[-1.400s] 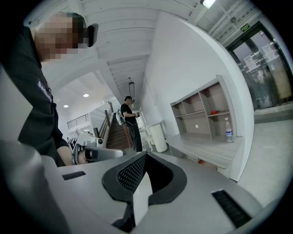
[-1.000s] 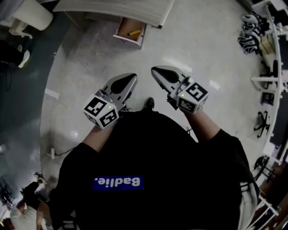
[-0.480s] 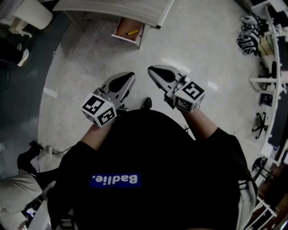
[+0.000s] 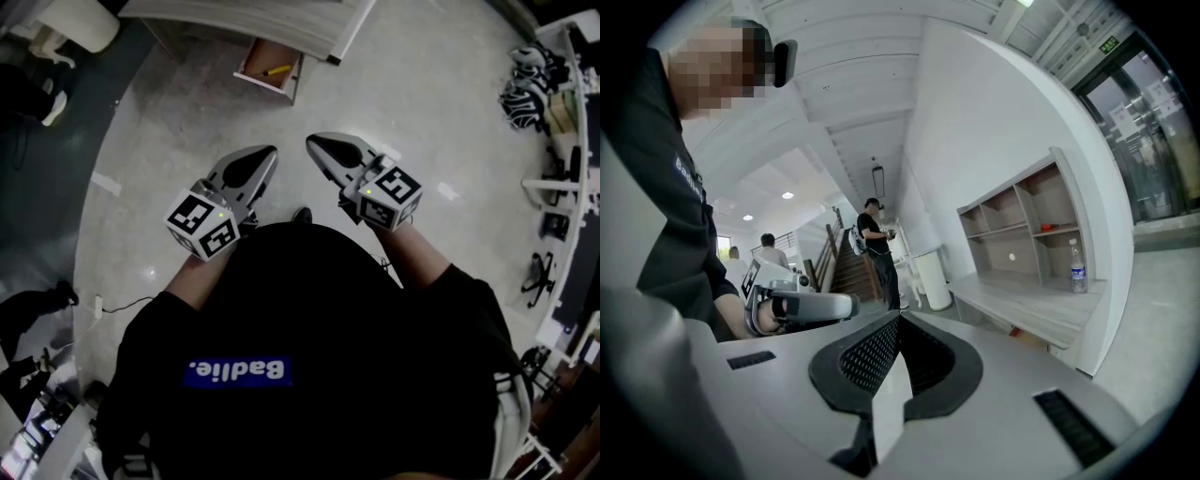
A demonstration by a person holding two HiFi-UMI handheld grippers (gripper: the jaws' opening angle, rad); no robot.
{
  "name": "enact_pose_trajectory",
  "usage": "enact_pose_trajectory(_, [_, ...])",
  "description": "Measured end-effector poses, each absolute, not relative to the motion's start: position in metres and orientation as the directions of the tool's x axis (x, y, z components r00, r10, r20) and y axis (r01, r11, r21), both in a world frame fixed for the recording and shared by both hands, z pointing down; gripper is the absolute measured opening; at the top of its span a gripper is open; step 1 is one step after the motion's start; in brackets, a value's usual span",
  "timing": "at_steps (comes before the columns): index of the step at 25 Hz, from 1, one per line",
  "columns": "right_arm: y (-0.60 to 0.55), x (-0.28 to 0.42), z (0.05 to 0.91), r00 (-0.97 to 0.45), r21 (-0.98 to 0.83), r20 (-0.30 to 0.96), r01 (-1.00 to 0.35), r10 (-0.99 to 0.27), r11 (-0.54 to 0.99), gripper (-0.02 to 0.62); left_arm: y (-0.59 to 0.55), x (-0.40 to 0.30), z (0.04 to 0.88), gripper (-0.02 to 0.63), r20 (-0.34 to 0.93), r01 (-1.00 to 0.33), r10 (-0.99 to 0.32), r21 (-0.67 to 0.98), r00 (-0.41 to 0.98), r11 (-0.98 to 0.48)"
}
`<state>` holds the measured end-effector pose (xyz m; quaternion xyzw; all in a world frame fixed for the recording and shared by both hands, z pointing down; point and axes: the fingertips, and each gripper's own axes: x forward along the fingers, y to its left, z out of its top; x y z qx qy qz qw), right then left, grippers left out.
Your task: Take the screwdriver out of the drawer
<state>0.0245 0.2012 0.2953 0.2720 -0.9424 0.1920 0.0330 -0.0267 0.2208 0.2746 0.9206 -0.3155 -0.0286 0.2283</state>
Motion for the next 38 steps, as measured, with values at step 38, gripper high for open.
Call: enact_pose_trajectory(38, [0.002, -0.086, 0.321, -0.811, -0.253, 0.286, -0.578, -0.511, 0.776, 0.031, 0.013, -0.136, 0.291, 0.002, 0.07, -0.569, -0.604, 0.437, 0.794, -0.697])
